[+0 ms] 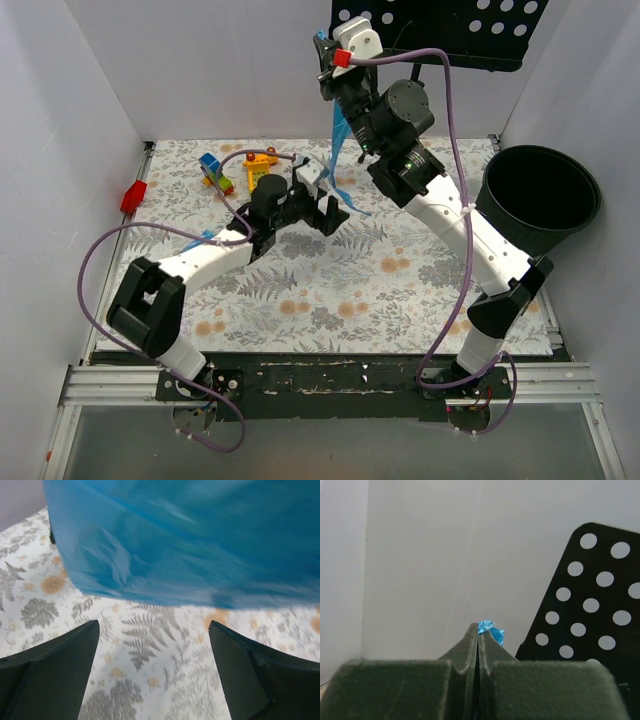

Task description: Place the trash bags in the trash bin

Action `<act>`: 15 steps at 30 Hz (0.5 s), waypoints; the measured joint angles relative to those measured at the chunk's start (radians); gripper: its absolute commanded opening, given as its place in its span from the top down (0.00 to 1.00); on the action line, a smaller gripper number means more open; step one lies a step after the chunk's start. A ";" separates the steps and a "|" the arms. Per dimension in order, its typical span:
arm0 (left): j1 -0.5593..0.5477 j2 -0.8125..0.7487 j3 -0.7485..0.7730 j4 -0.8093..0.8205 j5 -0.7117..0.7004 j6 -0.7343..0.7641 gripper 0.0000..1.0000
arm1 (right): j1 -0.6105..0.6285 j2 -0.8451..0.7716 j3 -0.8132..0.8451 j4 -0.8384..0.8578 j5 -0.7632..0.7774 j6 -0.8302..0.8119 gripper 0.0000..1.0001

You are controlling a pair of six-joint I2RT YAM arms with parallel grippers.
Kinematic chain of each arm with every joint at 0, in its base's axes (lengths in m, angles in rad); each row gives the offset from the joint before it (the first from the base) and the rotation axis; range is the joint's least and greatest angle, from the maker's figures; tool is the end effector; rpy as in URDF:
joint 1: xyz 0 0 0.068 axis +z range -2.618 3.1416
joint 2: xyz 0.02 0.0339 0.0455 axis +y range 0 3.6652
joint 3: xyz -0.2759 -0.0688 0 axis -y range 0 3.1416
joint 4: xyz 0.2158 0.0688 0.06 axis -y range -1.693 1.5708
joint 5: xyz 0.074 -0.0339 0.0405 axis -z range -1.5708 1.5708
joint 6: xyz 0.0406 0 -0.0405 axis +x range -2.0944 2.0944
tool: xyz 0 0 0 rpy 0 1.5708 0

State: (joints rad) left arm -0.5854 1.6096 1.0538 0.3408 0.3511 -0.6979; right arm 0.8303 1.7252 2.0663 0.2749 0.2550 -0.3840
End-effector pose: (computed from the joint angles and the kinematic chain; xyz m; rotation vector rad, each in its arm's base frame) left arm 0.2884 -0.2079 0.3024 0.1666 1.9407 -1.2033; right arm 0.2357 0.2427 0.5803 -0.3496 0.9169 0.2884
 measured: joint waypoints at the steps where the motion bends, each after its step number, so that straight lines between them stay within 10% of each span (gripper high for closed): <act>1: -0.003 -0.032 -0.026 -0.018 0.012 0.016 0.02 | -0.003 0.000 -0.010 0.001 0.010 -0.001 0.99; 15: -0.030 -0.296 -0.151 -0.106 0.023 -0.018 0.02 | 0.018 0.057 0.002 0.068 0.154 -0.055 0.99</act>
State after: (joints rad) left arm -0.6151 1.3140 0.9031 0.2348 0.3744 -0.7162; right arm 0.8478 1.7824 2.0686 0.3424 0.4091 -0.4385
